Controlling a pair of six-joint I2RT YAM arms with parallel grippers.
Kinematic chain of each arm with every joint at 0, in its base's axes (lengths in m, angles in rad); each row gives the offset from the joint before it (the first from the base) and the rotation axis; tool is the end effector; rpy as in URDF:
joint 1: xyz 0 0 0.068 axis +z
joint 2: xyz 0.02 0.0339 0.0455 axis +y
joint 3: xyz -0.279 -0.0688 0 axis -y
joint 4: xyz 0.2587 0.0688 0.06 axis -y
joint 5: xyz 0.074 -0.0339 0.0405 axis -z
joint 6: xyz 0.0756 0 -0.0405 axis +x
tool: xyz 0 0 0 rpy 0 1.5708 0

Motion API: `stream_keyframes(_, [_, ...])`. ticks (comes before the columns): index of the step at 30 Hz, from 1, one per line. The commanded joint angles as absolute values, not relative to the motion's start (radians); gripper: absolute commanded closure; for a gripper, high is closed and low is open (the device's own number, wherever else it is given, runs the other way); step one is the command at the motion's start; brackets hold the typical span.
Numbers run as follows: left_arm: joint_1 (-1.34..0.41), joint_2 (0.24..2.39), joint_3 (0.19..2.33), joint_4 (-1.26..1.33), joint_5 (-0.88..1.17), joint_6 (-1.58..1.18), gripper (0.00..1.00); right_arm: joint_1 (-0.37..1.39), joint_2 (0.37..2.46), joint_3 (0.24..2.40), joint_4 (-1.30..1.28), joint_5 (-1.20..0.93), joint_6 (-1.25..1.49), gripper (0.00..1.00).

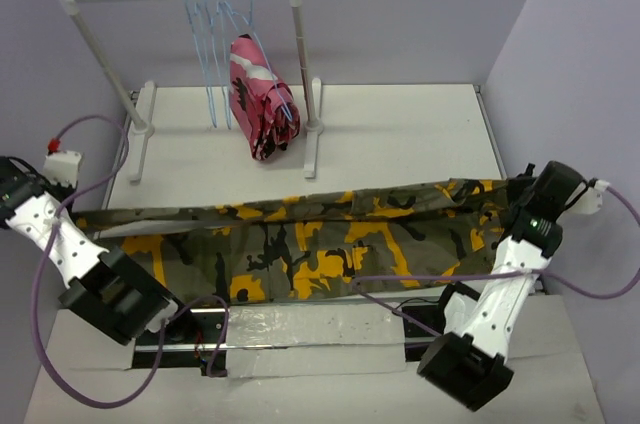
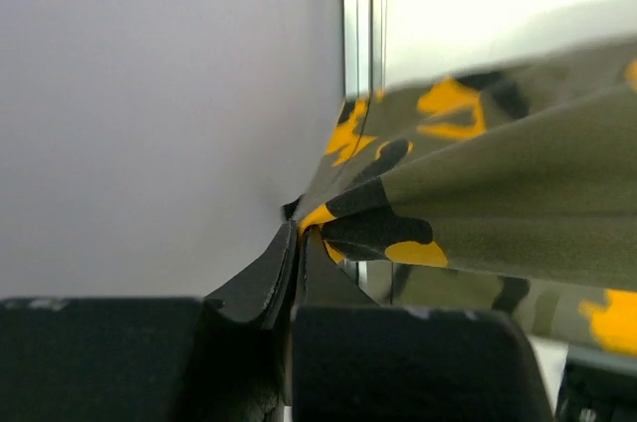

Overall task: Place the trousers on the hanger
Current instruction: Fold the trousers at the center of the board.

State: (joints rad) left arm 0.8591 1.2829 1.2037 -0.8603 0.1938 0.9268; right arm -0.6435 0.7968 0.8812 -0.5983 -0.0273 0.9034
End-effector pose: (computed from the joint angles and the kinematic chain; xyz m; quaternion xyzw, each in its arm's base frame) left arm 0.2010 0.2108 0.3007 0.0620 0.9446 0.1830 0.2654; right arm 0.1676 -0.1231 0.3211 0.5983 0.6227 0.0770 0.4984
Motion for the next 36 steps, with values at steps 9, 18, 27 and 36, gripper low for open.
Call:
stream_keyframes(9, [1.012, 1.139, 0.877, -0.719, 0.005, 1.142, 1.00, -0.659, 0.584, 0.592, -0.614, 0.221, 0.944, 1.00])
stream_keyframes(18, [1.018, 1.150, 0.819, -0.774, -0.089, 1.157, 0.67, -0.623, 0.566, 0.653, -0.740, 0.429, 0.962, 0.21])
stream_keyframes(27, [1.016, 1.161, 0.952, -0.878, -0.066, 1.085, 0.19, -0.549, 0.636, 0.749, -0.517, 0.035, 0.683, 0.16])
stream_keyframes(36, [0.758, 1.181, 0.814, -0.672, -0.121, 0.859, 0.29, -0.223, 0.795, 0.670, -0.562, 0.009, 0.707, 0.18])
